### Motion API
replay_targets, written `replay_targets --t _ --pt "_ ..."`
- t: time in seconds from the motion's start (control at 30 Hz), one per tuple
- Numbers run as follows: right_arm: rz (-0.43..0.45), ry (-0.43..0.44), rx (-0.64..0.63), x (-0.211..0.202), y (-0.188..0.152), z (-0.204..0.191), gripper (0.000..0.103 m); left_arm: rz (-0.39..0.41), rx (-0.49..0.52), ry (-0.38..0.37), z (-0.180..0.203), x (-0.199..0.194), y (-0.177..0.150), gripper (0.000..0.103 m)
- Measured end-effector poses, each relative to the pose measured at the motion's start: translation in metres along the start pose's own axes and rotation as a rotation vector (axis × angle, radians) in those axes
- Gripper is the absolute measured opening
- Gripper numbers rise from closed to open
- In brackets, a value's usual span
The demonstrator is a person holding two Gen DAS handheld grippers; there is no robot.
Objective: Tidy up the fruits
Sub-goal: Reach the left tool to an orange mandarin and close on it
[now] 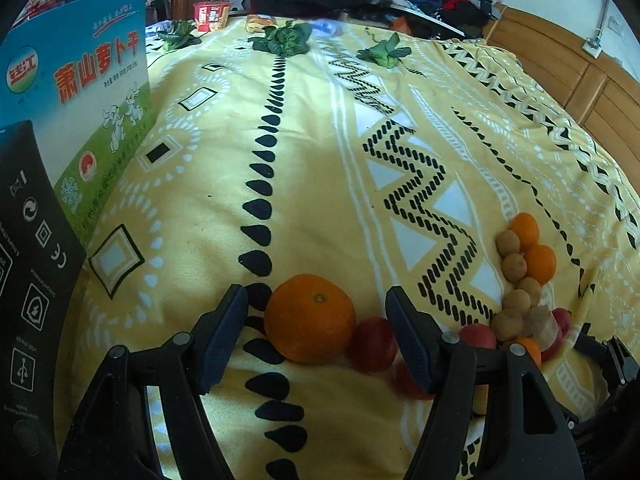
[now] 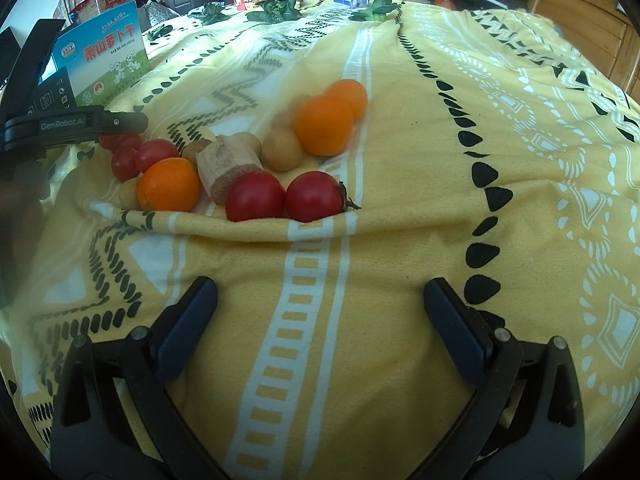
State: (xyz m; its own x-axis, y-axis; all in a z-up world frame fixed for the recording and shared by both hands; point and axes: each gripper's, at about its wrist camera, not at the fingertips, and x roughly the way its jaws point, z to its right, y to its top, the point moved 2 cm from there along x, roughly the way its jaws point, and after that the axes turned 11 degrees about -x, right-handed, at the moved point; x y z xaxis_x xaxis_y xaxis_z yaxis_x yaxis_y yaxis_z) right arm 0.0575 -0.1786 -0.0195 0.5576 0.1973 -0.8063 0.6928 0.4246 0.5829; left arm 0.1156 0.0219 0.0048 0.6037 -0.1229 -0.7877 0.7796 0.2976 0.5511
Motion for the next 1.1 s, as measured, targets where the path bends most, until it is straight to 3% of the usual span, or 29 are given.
replay_targets --t 0.07,0.53,0.67,0.97,1.03,1.1 --pt "0.000 0.000 0.000 0.000 0.000 0.000 0.103 -0.007 0.008 -0.024 0.001 -0.003 -0.002 0.059" --pt "0.000 0.000 0.000 0.000 0.000 0.000 0.103 0.021 -0.031 -0.050 -0.005 -0.020 -0.011 0.059" --pt "0.000 0.001 0.000 0.000 0.000 0.000 0.103 0.018 -0.018 -0.032 -0.004 -0.023 -0.010 0.041" --pt "-0.028 -0.009 -0.018 0.005 0.007 -0.001 0.103 0.095 0.011 -0.104 0.012 -0.073 -0.010 0.041" --pt "-0.024 0.006 -0.008 0.004 0.005 0.001 0.103 0.102 0.013 -0.129 0.013 -0.086 -0.012 0.041" --pt "-0.066 0.092 0.004 -0.001 0.008 0.007 0.103 0.106 0.004 -0.142 0.013 -0.096 -0.013 0.041"
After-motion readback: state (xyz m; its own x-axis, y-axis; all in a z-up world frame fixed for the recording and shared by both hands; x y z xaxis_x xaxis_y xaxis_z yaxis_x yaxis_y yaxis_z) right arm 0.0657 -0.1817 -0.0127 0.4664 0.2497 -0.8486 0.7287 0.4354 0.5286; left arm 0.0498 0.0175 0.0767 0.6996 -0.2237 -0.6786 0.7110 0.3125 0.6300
